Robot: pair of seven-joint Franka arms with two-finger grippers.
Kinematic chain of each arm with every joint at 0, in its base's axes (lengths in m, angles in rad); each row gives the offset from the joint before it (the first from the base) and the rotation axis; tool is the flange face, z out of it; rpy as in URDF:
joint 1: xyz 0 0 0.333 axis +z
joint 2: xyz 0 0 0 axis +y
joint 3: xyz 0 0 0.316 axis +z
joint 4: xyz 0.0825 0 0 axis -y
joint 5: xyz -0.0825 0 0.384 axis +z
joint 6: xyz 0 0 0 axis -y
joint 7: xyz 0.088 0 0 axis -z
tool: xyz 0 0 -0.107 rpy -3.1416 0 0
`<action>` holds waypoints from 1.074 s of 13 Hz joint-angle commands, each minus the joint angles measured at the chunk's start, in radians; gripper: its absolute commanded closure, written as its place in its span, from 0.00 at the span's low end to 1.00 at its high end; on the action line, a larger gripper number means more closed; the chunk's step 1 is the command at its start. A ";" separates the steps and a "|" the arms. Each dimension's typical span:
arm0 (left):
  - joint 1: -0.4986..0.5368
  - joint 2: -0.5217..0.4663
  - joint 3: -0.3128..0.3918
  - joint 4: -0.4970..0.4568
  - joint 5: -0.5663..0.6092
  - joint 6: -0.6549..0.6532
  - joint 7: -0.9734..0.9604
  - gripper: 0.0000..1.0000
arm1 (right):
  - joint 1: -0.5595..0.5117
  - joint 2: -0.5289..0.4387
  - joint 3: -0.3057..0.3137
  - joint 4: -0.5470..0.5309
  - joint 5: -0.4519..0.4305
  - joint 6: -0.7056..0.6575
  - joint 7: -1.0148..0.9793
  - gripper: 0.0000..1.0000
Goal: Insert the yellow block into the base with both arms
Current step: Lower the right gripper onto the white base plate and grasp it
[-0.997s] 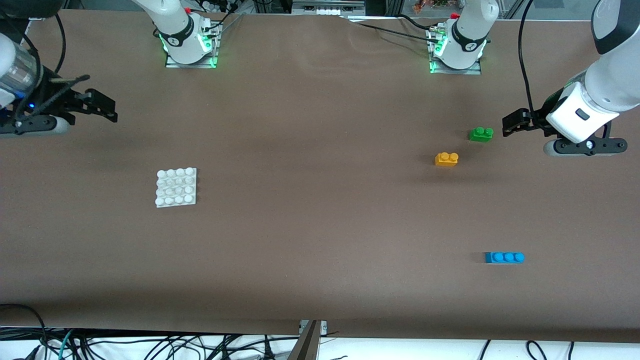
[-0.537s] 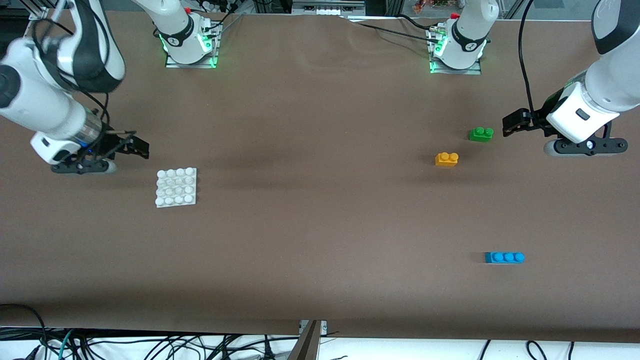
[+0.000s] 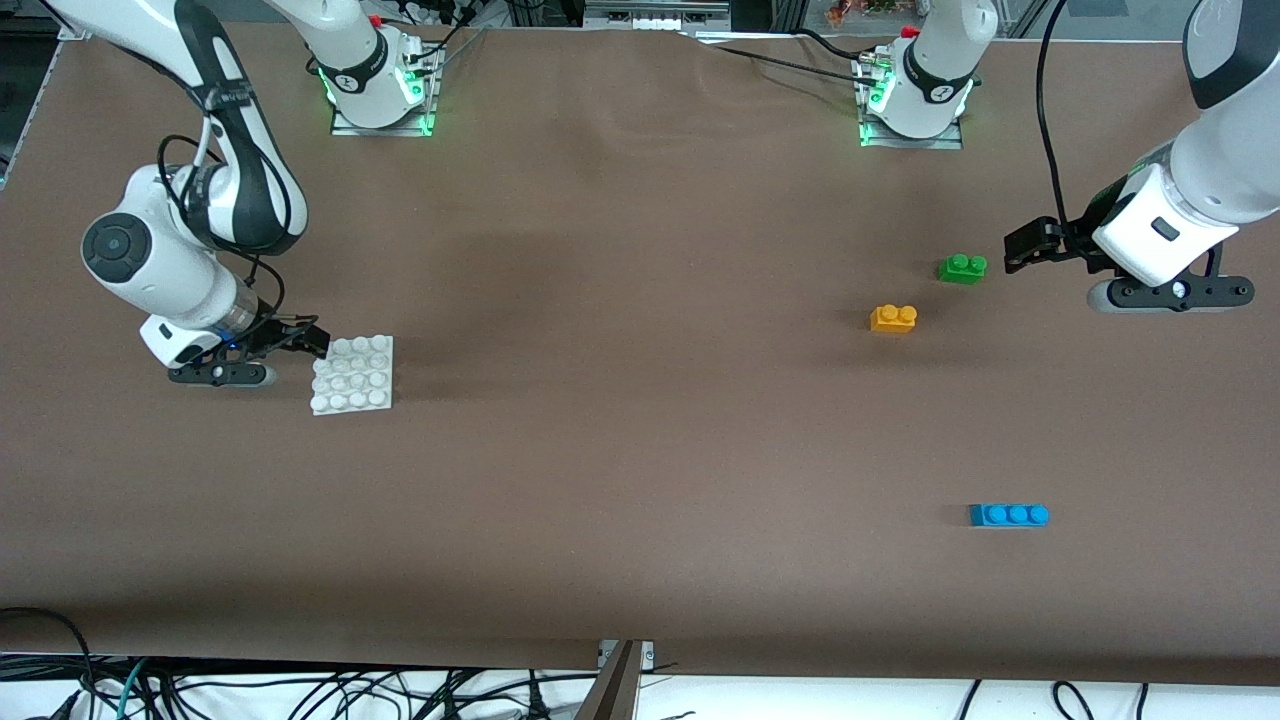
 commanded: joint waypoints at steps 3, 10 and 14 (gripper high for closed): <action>0.006 0.007 0.001 0.022 -0.039 -0.009 0.009 0.00 | -0.015 0.090 0.007 -0.003 0.056 0.112 -0.004 0.01; 0.006 0.007 0.001 0.022 -0.039 -0.011 0.009 0.00 | -0.015 0.147 0.016 -0.002 0.093 0.175 -0.004 0.02; 0.006 0.007 0.001 0.022 -0.039 -0.009 0.009 0.00 | -0.014 0.159 0.021 0.003 0.093 0.177 -0.005 0.02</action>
